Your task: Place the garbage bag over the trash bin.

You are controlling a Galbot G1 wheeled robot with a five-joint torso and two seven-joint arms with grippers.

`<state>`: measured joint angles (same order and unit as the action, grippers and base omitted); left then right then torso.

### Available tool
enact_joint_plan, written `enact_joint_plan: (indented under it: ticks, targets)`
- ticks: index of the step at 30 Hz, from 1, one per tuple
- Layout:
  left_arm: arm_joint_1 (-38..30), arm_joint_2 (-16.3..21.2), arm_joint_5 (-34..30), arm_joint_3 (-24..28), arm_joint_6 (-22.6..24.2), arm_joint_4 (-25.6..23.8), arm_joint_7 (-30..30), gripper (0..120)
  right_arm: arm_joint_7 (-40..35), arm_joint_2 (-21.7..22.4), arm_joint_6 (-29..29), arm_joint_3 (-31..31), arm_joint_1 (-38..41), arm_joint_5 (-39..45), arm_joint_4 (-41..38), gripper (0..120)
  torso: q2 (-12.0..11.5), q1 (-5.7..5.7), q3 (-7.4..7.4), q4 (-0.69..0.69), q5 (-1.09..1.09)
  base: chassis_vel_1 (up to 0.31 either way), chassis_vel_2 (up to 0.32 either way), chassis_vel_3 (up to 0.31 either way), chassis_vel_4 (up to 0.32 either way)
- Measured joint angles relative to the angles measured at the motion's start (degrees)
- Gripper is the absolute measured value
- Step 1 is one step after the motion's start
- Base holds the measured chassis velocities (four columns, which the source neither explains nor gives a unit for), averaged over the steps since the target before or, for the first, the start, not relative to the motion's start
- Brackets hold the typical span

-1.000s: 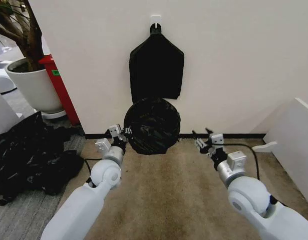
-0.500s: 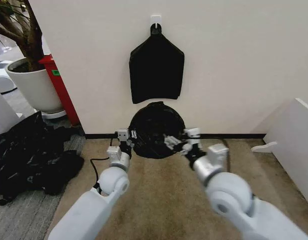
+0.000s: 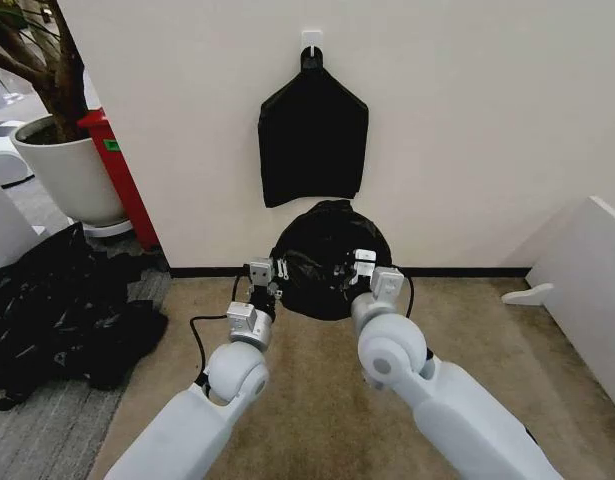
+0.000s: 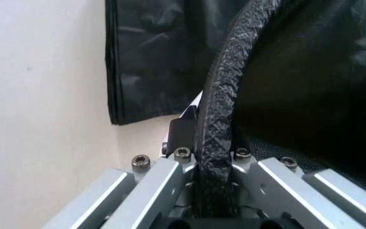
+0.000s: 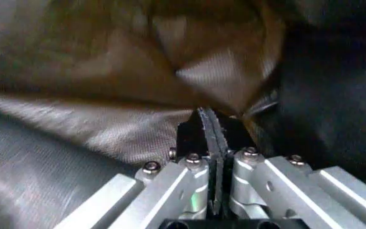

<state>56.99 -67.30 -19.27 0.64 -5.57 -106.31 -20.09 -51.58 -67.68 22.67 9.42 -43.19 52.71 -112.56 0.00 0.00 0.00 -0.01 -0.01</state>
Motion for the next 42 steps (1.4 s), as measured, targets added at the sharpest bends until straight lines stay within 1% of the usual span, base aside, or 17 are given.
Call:
enact_joint_plan:
  ticks: [4, 6, 8, 13, 14, 18, 27, 35, 42]
  targets:
    - [0.1, -0.2, 1.1, 0.1, -0.5, -0.2, 0.4, 1, -2.2, -2.7, 0.1, 1.3, 2.6, -0.6, 4.1, 0, 0.0, 0.0, 0.0, 0.01, 0.0, 0.0, 0.0, 0.0, 0.0]
    - [0.1, -0.2, 1.1, 0.1, -0.5, -0.2, 0.4, 1, -2.2, -2.7, 0.1, 1.3, 2.6, -0.6, 4.1, 0, 0.0, 0.0, 0.0, 0.01, 0.0, 0.0, 0.0, 0.0, 0.0]
    - [-0.1, -0.4, 1.2, 0.2, -0.6, -0.2, 0.5, 1, -3.0, -4.1, 0.0, 2.1, 3.6, -1.4, 6.4, 0, 0.0, 0.0, 0.0, 0.0, -0.01, 0.0, 0.0, 0.0, 0.0]
    - [-0.1, -0.4, 1.2, 1.0, -0.7, -0.8, 0.5, 1, -3.8, -7.5, -0.7, 2.3, 6.0, -3.1, 12.3, 0, 0.0, 0.0, 0.0, 0.01, -0.01, 0.0, 0.0, 0.0, 0.0]
    - [-0.1, -0.4, 1.2, 1.0, -0.7, -0.8, 0.5, 1, -3.8, -7.5, -0.7, 2.3, 6.0, -3.1, 12.3, 0, 0.0, 0.0, 0.0, 0.01, -0.01, 0.0, 0.0, 0.0, 0.0]
    - [0.1, -0.3, 0.9, 1.4, -0.7, -1.8, 0.5, 1, -3.8, -9.1, -1.1, 1.8, 7.5, -4.2, 16.6, 0, 0.0, 0.0, 0.0, 0.01, 0.0, 0.0, 0.0, 0.0, 0.0]
    - [1.1, 0.3, 0.4, 1.4, -0.6, -3.5, 0.6, 1, -3.1, -9.0, -1.4, 0.9, 8.6, -3.8, 20.4, 0, 0.0, 0.0, 0.0, 0.01, 0.0, 0.0, 0.0, 0.0, 0.0]
    - [1.5, 0.3, -1.0, 1.9, -0.4, -4.3, 0.8, 1, -2.1, -8.0, -1.4, 0.2, 8.6, -2.5, 21.1, 0, 0.0, 0.0, 0.0, 0.0, 0.0, 0.0, 0.0, 0.0, 0.0]
    - [1.4, 0.3, -3.8, 1.9, 0.5, -4.5, 0.7, 1, -1.4, -7.4, -2.1, 0.1, 8.3, -1.6, 20.7, 0, 0.0, 0.0, -0.01, 0.01, 0.01, 0.0, 0.0, 0.0, 0.0]
